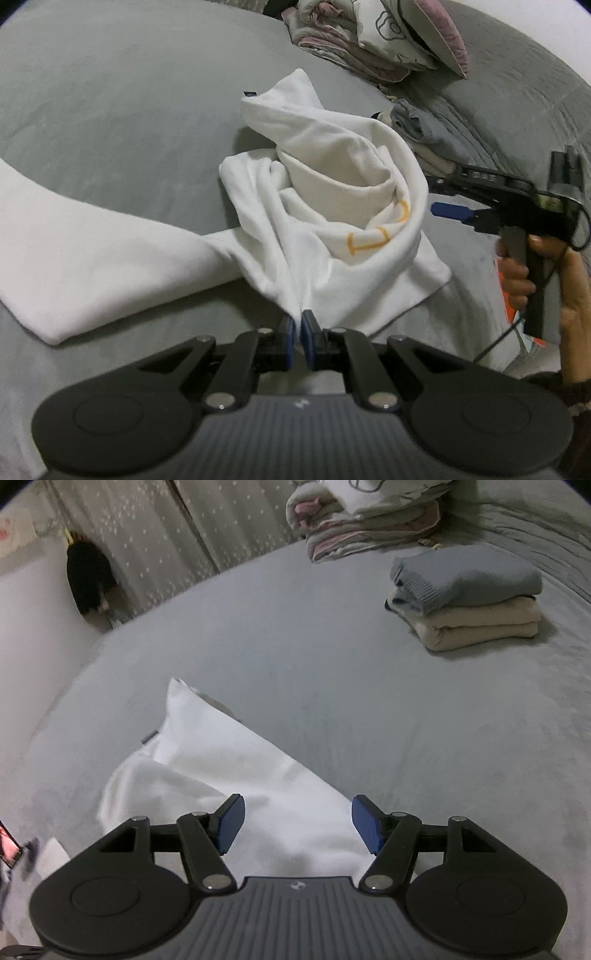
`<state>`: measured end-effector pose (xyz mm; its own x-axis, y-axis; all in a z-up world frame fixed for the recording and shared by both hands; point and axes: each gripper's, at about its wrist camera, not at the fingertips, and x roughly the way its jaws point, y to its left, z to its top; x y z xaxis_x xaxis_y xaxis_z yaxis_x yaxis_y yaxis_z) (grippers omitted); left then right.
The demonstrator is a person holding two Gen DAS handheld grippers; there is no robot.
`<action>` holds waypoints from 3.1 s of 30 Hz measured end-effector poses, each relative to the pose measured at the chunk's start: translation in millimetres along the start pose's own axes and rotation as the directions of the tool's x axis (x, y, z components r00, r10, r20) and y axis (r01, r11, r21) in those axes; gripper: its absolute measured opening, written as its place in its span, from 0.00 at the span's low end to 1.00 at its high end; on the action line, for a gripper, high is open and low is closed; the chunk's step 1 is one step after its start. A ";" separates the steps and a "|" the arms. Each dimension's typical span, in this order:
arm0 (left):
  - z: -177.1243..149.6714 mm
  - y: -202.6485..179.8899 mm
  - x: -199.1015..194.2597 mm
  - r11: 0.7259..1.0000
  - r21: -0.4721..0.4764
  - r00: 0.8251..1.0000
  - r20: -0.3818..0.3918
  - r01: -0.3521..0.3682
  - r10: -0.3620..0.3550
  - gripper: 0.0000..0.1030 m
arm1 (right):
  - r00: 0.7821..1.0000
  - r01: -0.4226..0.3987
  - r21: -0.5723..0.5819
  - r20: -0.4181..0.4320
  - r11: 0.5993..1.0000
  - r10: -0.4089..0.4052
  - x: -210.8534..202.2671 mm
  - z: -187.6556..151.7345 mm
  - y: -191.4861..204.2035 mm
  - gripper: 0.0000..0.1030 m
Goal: Fold clothes
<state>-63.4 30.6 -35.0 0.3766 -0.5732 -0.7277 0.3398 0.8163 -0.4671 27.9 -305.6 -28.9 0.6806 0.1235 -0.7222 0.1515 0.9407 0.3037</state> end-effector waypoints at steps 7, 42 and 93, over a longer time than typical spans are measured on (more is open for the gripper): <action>17.5 2.8 -15.9 1.000 -0.013 0.994 0.106 0.011 -0.010 0.24 | 0.998 0.006 0.011 -0.057 1.000 -0.006 37.7 -3.1 -2.7 0.63; 87.8 28.0 48.7 0.972 -0.226 0.970 0.216 -0.062 0.112 0.12 | 0.997 0.055 -0.094 -0.040 0.994 -0.059 -150.4 -83.9 -26.1 0.04; 33.1 181.0 -19.8 0.918 -0.392 0.985 0.124 -0.061 0.118 0.14 | 0.959 -0.214 -0.548 -0.275 0.808 0.068 86.6 -27.8 167.2 0.50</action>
<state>19.2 187.4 -88.5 0.5181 -0.4770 -0.7100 -0.0491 0.8121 -0.5814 92.3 -128.8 -57.9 0.4660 0.2691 -0.8429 -0.4165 0.9072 0.0593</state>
